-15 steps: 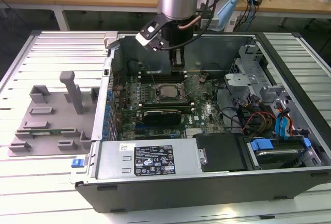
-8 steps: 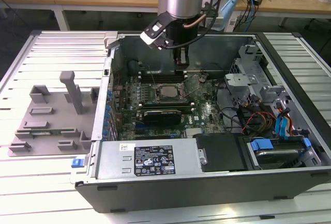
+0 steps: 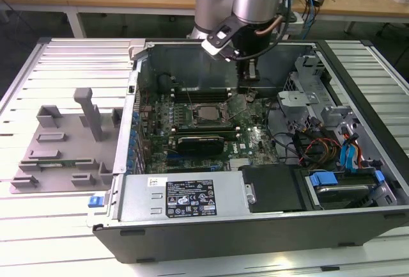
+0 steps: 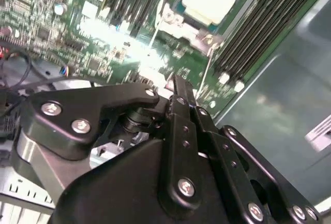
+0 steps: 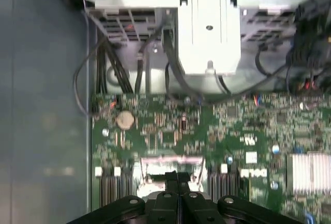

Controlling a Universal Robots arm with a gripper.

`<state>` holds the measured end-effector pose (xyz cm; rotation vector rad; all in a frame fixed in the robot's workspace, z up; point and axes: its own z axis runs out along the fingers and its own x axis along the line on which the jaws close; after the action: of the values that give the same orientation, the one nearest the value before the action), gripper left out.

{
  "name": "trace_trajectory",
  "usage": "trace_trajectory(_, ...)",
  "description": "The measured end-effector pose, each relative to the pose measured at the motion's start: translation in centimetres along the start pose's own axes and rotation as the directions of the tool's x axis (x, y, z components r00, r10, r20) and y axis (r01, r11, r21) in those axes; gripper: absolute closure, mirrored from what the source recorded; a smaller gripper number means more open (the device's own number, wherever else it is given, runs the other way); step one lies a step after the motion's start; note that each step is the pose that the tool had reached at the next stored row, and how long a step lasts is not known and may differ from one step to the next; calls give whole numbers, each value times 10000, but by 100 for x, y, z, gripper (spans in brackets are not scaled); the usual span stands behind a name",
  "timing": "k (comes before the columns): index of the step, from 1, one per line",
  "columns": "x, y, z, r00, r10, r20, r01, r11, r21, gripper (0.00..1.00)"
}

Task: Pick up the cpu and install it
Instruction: 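Close the cpu cover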

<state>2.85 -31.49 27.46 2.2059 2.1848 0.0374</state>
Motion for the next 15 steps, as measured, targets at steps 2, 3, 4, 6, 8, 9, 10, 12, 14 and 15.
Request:
trace_trajectory(2,0,83,4,10000,0,1,0,10000,6,89)
trace_trajectory(3,1,115,6,10000,0,2,0,10000,8,89)
trace_trajectory(4,1,167,10,10000,0,1,0,10000,11,89)
trace_trajectory(6,2,213,22,10000,0,3,0,10000,20,89)
trace_trajectory(8,3,266,72,10000,2,3,-2,10000,24,89)
trace_trajectory(9,3,294,111,10000,3,3,-3,10000,30,89)
trace_trajectory(10,3,304,140,10000,2,3,-2,10000,37,89)
trace_trajectory(12,4,308,180,10000,2,2,-2,10000,55,89)
trace_trajectory(14,4,308,239,10000,2,3,-2,10000,97,89)
trace_trajectory(15,5,307,306,10000,1,4,-1,9999,160,89)
